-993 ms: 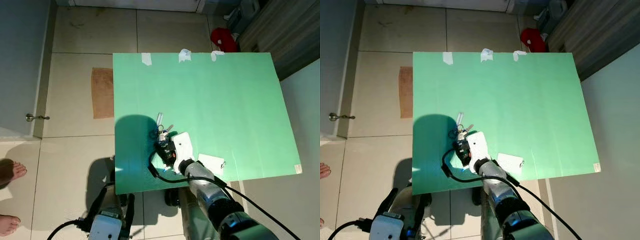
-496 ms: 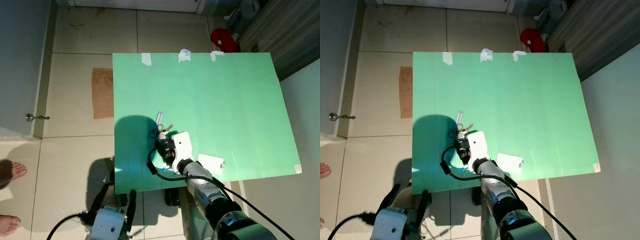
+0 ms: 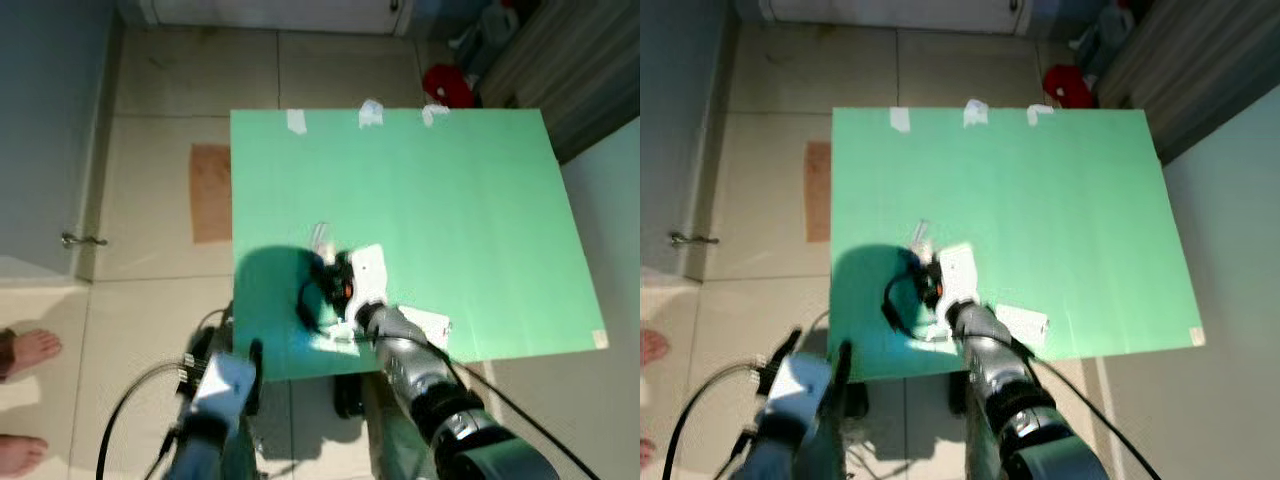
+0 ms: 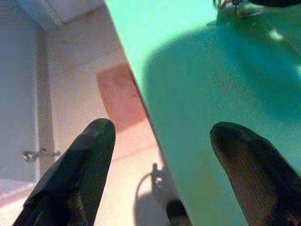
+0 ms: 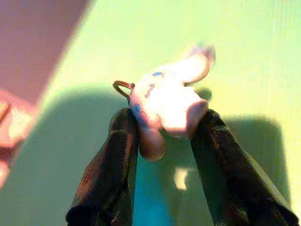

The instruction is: Hang keys on a hook

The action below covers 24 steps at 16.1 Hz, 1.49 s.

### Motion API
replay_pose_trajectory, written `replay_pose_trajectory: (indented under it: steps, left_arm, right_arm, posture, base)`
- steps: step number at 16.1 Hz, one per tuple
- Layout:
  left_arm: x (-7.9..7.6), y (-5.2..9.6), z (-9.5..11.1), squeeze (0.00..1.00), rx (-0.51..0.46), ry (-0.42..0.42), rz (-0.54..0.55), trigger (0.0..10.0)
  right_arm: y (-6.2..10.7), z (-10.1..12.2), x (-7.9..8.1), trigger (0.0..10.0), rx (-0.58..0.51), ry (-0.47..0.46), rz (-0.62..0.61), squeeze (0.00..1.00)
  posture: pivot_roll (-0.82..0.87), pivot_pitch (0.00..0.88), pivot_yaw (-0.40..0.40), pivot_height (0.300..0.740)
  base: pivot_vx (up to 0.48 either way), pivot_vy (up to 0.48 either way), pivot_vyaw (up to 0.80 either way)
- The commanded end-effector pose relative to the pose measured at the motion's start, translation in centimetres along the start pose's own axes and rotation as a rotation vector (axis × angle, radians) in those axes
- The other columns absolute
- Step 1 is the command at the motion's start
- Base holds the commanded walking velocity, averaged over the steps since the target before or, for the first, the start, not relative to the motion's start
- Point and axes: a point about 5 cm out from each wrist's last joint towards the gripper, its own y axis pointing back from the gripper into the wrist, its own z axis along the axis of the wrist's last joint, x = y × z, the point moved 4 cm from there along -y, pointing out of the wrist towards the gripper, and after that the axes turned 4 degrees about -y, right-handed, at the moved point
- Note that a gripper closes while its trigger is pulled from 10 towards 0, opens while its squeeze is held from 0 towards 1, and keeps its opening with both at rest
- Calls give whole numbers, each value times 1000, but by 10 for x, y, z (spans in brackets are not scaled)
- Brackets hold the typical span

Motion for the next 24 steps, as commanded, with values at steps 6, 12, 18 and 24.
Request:
replay_pose_trajectory:
  steps: [6, 12, 18, 24]
  left_arm:
    - [-5, -40, 2, 0, -18, -4, -71, 10000]
    - [25, -88, 34, 0, -95, 121, -43, 10000]
    - [45, -114, 75, 0, -215, 111, -93, 10000]
    - [42, -106, 69, 0, -201, 117, -140, 10000]
  right_arm:
    - [-17, 70, -12, 0, -193, -18, -34, 0]
    - [3, 127, -83, 0, -317, 88, -208, 0]
    - [50, 109, -119, 0, -352, 135, -354, 0]
    - [55, 60, -94, 10000, -236, 131, -329, 0]
  posture:
    - [-8, 171, -53, 740]
    - [-74, 47, 27, 740]
    - [-167, 0, 118, 740]
    - [-154, 0, 129, 740]
  base:
    - [0, 0, 0]
    - [0, 0, 0]
    - [0, 0, 0]
    - [0, 0, 0]
